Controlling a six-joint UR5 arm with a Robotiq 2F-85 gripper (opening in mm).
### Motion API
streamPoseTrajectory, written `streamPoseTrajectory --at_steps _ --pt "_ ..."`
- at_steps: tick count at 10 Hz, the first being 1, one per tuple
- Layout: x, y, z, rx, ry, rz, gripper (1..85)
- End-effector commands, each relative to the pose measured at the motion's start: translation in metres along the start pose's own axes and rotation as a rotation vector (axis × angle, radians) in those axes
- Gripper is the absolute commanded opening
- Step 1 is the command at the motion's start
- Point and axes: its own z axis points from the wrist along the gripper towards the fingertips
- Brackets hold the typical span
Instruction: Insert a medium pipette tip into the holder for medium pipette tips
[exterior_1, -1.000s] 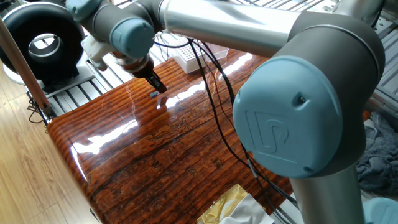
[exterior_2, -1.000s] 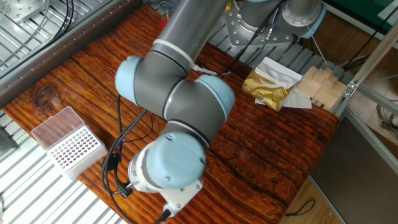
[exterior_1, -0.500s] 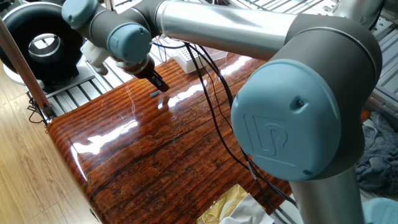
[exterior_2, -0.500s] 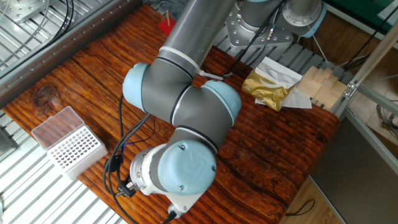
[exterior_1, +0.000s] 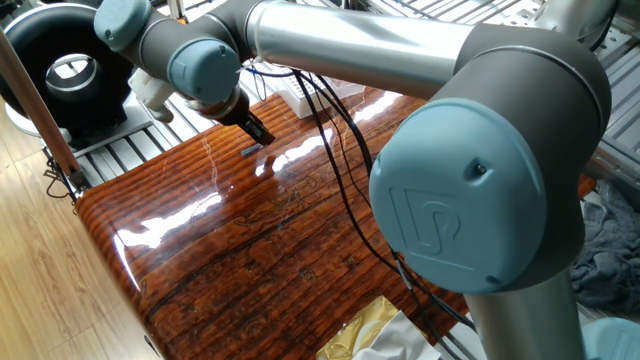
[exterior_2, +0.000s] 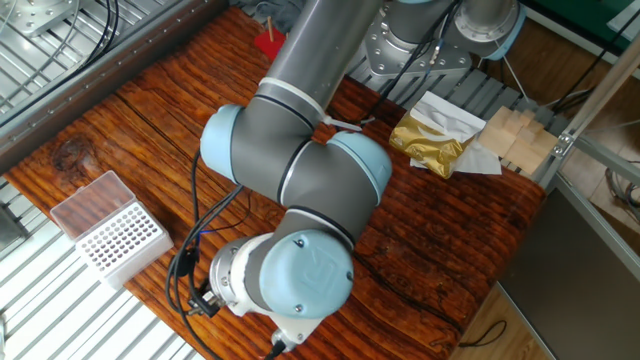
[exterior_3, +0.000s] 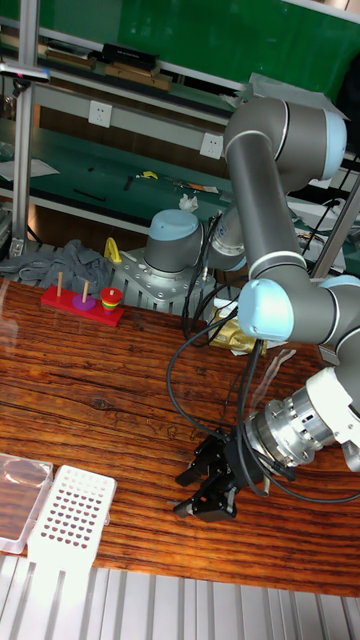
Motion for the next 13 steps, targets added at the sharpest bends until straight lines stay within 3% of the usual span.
streamPoseTrajectory --at_steps 1,6,13 --pt "-0.008 0.003 0.002 -0.008 -0.012 0.021 49.0" --pt "-0.023 0.008 0.002 0.004 -0.003 0.052 47.3" --pt "-0.027 0.009 -0.004 0.000 -0.010 0.068 46.7"
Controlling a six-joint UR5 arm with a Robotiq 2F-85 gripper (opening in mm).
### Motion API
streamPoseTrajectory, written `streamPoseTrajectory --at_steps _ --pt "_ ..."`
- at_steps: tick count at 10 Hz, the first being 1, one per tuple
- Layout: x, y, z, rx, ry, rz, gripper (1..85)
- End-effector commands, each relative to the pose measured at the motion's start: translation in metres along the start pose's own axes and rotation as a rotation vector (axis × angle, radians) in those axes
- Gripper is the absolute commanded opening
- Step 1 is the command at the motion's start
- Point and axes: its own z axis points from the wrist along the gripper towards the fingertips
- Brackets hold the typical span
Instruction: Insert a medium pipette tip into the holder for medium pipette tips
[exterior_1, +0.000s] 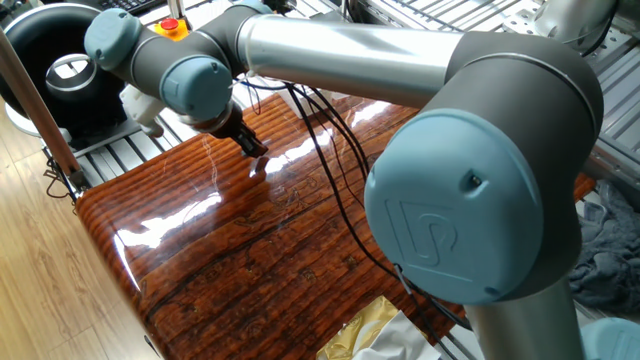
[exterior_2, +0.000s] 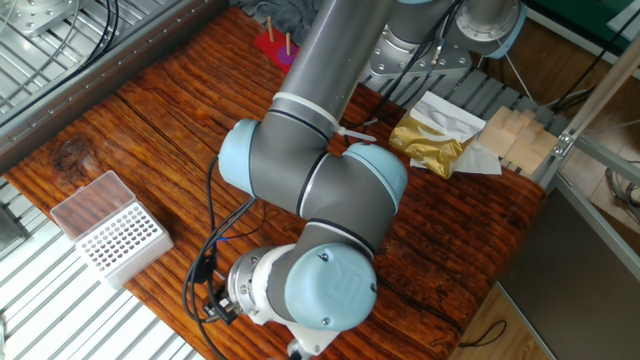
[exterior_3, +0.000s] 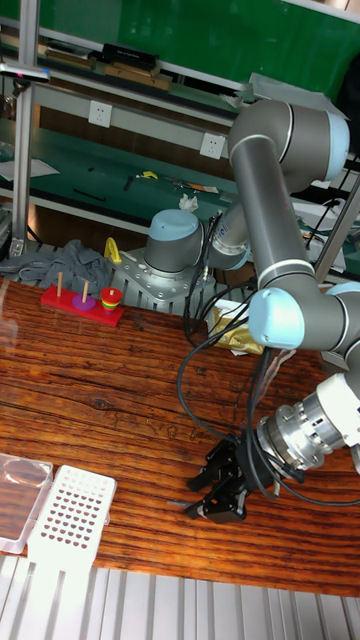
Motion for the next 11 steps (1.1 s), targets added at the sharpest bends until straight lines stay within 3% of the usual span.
streamPoseTrajectory --at_steps 1,3,4,5,11 --pt "-0.003 0.002 -0.003 -0.007 -0.008 0.014 46.7" --pt "-0.004 0.004 -0.002 -0.010 0.007 0.020 46.7" --pt "0.001 0.002 -0.001 -0.002 0.033 0.004 46.7" --pt "0.017 -0.002 -0.001 0.013 0.098 -0.018 46.7" --pt "0.003 0.005 -0.003 -0.008 0.056 0.006 46.7"
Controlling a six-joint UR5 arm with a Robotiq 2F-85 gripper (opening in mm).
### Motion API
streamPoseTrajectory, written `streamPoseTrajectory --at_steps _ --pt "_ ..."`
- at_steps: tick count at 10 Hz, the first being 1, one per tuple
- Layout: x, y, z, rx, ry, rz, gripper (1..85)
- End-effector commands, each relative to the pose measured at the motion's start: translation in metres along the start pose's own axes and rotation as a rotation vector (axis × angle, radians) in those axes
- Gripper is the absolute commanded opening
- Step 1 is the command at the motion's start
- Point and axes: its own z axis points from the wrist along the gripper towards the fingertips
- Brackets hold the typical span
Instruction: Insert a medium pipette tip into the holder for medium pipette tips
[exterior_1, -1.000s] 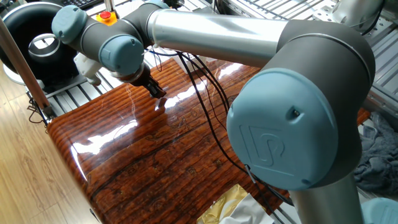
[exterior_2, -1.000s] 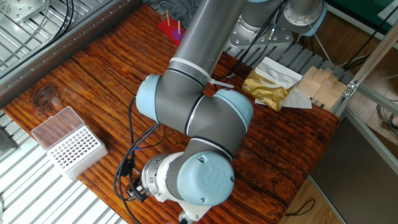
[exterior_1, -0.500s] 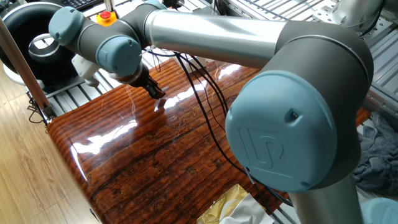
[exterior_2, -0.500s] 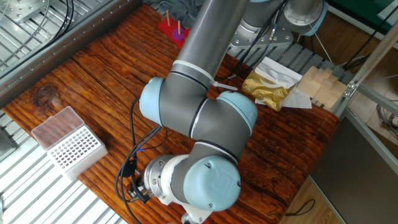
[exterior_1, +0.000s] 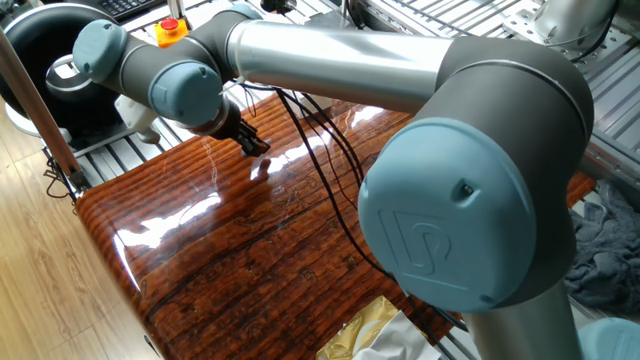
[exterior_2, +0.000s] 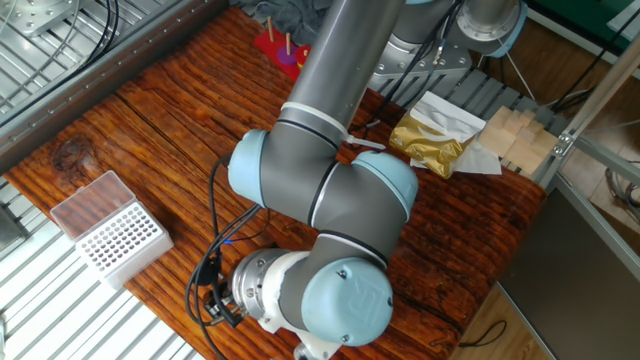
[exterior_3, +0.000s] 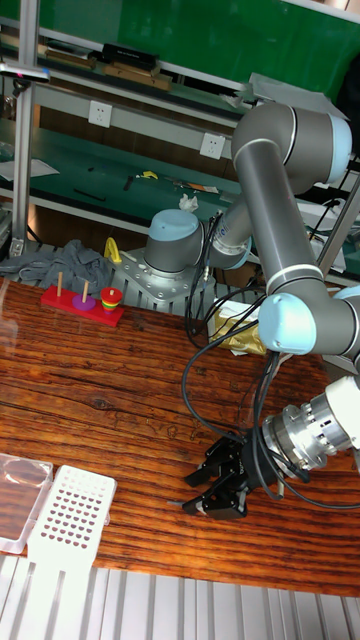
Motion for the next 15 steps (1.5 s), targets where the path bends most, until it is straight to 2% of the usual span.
streamPoseTrajectory --at_steps 1,15 --pt "-0.0058 0.0034 -0.0029 -0.012 -0.018 0.014 46.7" --pt "-0.0135 0.0024 -0.0037 -0.009 -0.048 0.025 46.3"
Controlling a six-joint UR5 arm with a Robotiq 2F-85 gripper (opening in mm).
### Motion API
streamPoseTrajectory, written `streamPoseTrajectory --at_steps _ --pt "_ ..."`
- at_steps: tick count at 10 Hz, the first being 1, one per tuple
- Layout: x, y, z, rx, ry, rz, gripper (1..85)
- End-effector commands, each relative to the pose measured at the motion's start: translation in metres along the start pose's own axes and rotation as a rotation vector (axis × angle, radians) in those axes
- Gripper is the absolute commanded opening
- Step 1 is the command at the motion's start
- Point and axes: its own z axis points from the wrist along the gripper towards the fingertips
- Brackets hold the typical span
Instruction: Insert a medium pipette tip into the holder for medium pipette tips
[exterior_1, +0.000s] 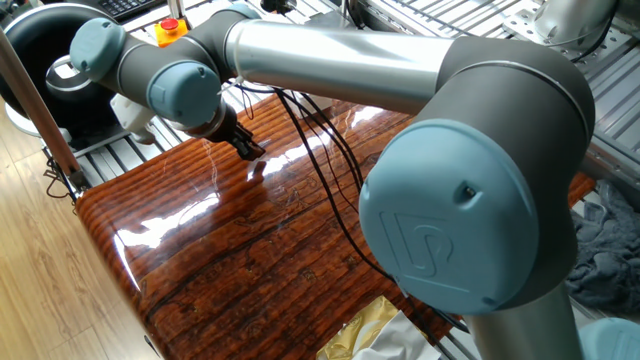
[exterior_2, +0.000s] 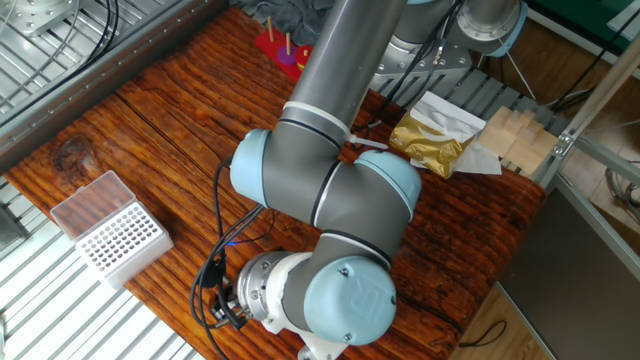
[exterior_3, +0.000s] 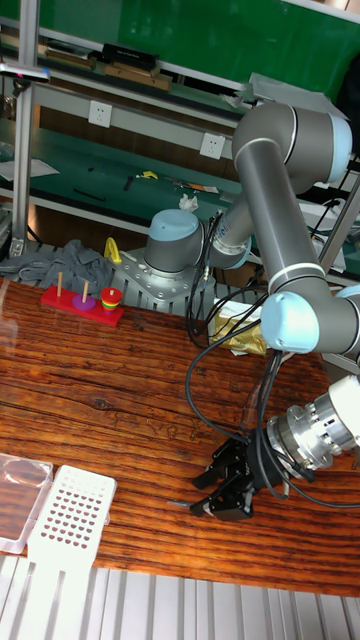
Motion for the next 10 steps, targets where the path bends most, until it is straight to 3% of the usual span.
streamPoseTrajectory --at_steps 1,10 --pt "-0.0016 0.0013 0.0001 -0.007 -0.010 0.006 46.3" --pt "-0.0099 0.0080 -0.0015 -0.007 -0.012 0.031 45.7"
